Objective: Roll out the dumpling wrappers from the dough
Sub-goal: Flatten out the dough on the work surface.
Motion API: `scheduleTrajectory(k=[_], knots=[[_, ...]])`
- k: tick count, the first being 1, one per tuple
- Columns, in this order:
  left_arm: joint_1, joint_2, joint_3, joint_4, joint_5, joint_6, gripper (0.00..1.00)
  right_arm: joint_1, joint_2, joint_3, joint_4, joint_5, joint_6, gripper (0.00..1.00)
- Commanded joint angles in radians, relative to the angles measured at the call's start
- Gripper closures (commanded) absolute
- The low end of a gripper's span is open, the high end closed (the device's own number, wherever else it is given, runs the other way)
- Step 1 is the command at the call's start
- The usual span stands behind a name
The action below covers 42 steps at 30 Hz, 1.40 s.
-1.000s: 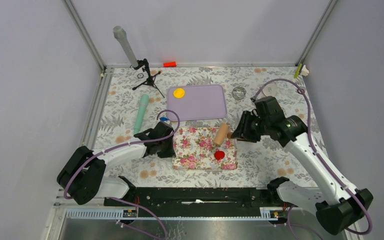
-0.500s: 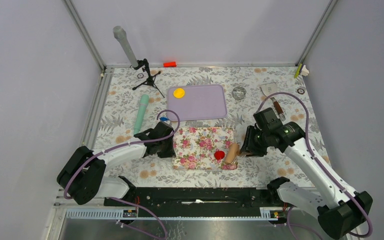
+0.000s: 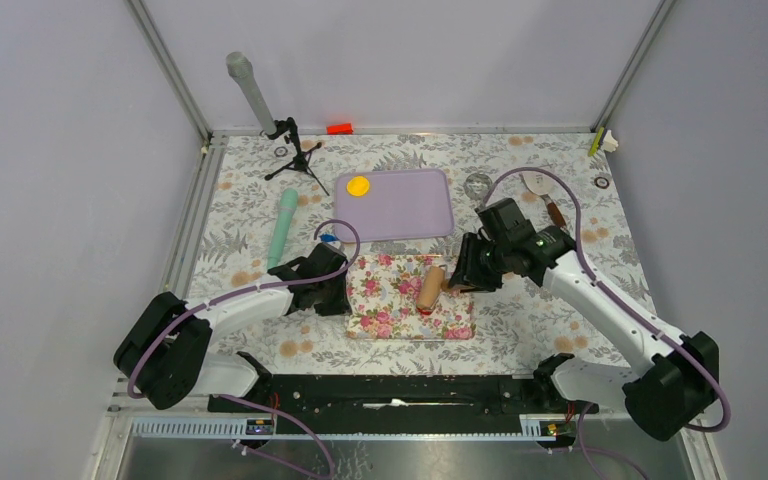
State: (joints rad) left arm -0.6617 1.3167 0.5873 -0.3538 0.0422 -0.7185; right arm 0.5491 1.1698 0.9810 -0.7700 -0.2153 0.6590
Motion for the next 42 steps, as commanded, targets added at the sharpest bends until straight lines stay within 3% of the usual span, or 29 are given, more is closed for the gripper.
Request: scheduleTrajectory(k=[1, 10, 15, 22, 31, 42], knots=[[-0.012, 0.014, -0.022, -0.047, 0.013, 0.040, 1.00, 0.038, 0.041, 0.055, 0.088, -0.055, 0.023, 1.00], [-0.014, 0.007, -0.024, -0.051, 0.009, 0.040, 1.00, 0.057, 0.059, 0.138, 0.085, -0.063, 0.017, 1.00], [-0.016, -0.001, -0.031, -0.053, 0.003, 0.036, 1.00, 0.057, -0.002, 0.217, -0.108, 0.110, -0.040, 1.00], [-0.021, -0.008, -0.034, -0.053, 0.003, 0.034, 1.00, 0.053, -0.080, 0.133, -0.274, 0.251, -0.050, 1.00], [-0.032, -0.013, -0.035, -0.050, 0.006, 0.035, 1.00, 0.057, -0.027, 0.046, -0.148, 0.128, -0.022, 1.00], [-0.032, -0.013, -0.042, -0.042, 0.005, 0.031, 1.00, 0.073, 0.074, 0.088, -0.009, 0.032, -0.031, 1.00]])
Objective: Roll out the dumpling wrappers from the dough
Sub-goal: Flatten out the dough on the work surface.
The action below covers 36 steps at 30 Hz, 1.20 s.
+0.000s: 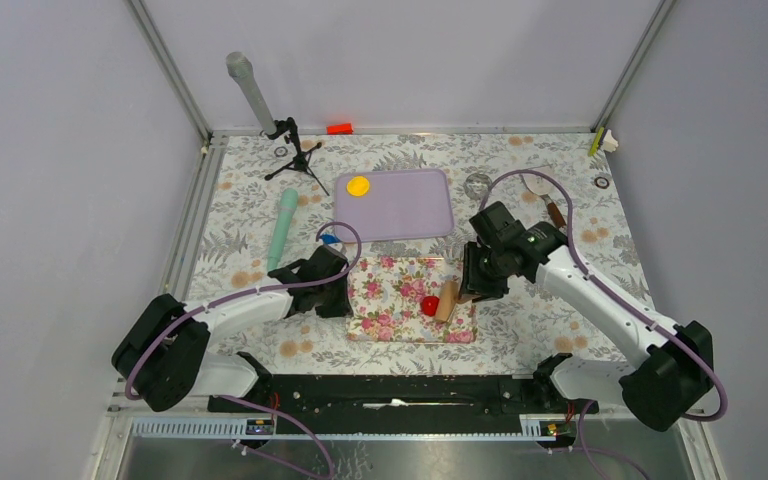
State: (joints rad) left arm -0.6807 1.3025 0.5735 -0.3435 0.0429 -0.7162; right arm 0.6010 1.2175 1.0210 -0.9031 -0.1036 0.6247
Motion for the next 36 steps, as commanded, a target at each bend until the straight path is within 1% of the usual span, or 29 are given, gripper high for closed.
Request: scheduleTrajectory(k=[1, 4, 12, 18, 22, 26, 30, 32, 36], knots=[[-0.013, 0.003, -0.027, -0.053, 0.005, 0.029, 1.00, 0.022, 0.034, 0.051, 0.125, -0.079, 0.000, 1.00], [-0.013, 0.006, -0.021, -0.061, 0.002, 0.029, 1.00, 0.024, 0.040, 0.058, 0.129, -0.085, -0.001, 1.00], [-0.013, 0.009, -0.018, -0.065, 0.009, 0.029, 1.00, 0.040, 0.076, 0.110, 0.179, -0.177, 0.018, 1.00], [-0.014, -0.002, -0.016, -0.072, 0.009, 0.032, 1.00, 0.053, 0.128, 0.115, 0.180, -0.145, 0.014, 1.00], [-0.014, 0.001, -0.018, -0.077, 0.002, 0.031, 1.00, 0.053, 0.129, 0.124, 0.143, -0.097, 0.016, 1.00], [-0.013, 0.001, -0.013, -0.079, 0.001, 0.029, 1.00, 0.054, 0.132, 0.128, 0.141, -0.102, 0.014, 1.00], [-0.014, -0.004, 0.005, -0.097, 0.000, 0.032, 1.00, 0.054, 0.143, 0.081, 0.163, -0.073, 0.012, 1.00], [-0.014, -0.012, 0.022, -0.116, 0.004, 0.037, 1.00, 0.054, 0.149, 0.066, 0.171, -0.087, 0.015, 1.00], [-0.014, -0.031, 0.039, -0.142, 0.002, 0.035, 1.00, 0.054, 0.129, 0.120, 0.127, -0.062, 0.011, 1.00]])
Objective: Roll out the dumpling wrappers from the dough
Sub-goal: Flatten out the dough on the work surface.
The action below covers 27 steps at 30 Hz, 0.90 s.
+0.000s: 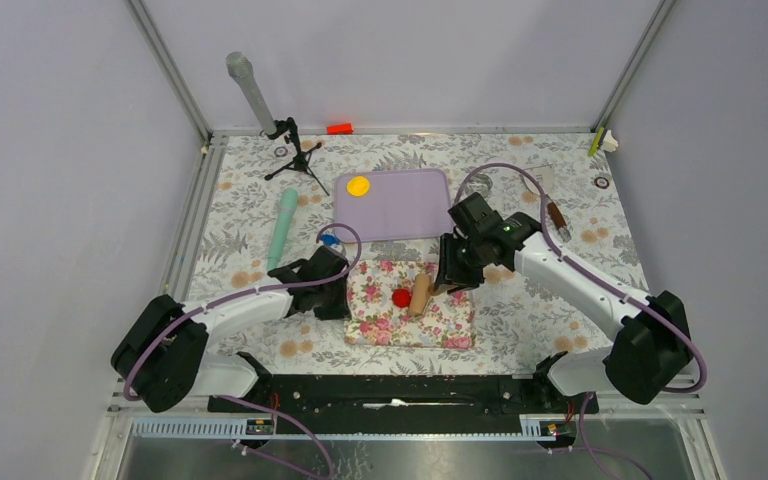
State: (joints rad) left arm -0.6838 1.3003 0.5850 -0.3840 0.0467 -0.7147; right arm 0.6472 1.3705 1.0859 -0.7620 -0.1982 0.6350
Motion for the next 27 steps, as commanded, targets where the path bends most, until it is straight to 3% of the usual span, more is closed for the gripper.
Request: scheduleTrajectory(k=[1, 10, 14, 18, 23, 27], knots=[[-0.011, -0.031, 0.032, -0.106, -0.003, 0.034, 1.00, 0.009, -0.027, 0.085, -0.036, 0.043, -0.005, 1.00], [-0.011, -0.045, 0.081, -0.171, -0.028, 0.033, 0.99, 0.082, 0.071, 0.349, -0.170, 0.032, -0.098, 1.00], [-0.011, -0.051, 0.105, -0.186, -0.022, 0.032, 0.72, 0.142, 0.180, 0.497, -0.308, 0.094, -0.166, 1.00], [-0.010, -0.073, 0.124, -0.197, -0.032, 0.021, 0.55, 0.169, 0.246, 0.577, -0.378, 0.152, -0.181, 1.00], [0.030, -0.165, 0.147, -0.252, -0.029, -0.005, 0.53, 0.196, 0.301, 0.636, -0.429, 0.184, -0.180, 1.00], [0.217, -0.304, 0.060, -0.202, 0.111, -0.003, 0.53, 0.224, 0.378, 0.701, -0.474, 0.213, -0.192, 1.00]])
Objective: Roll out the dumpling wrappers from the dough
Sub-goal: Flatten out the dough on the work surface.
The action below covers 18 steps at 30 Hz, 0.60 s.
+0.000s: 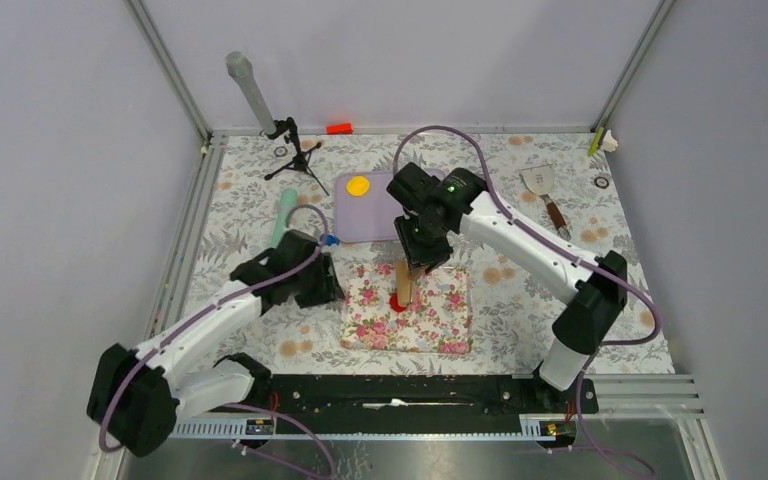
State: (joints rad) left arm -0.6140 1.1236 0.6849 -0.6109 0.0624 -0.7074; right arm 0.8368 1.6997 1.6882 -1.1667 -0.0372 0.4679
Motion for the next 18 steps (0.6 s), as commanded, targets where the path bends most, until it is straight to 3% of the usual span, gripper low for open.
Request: scheduleTrajectory(k=[1, 11, 18], knots=[[0.182, -0.160, -0.050, 0.020, 0.106, -0.002, 0.53, 0.042, 0.058, 0.104, -0.075, 0.059, -0.027, 1.00], [0.252, -0.232, -0.030, -0.046, 0.085, 0.019, 0.55, 0.059, 0.142, 0.102, -0.034, 0.050, -0.059, 1.00], [0.259, -0.228, -0.029, -0.044, 0.077, 0.020, 0.58, 0.064, 0.139, 0.002, 0.024, 0.040, -0.053, 1.00]])
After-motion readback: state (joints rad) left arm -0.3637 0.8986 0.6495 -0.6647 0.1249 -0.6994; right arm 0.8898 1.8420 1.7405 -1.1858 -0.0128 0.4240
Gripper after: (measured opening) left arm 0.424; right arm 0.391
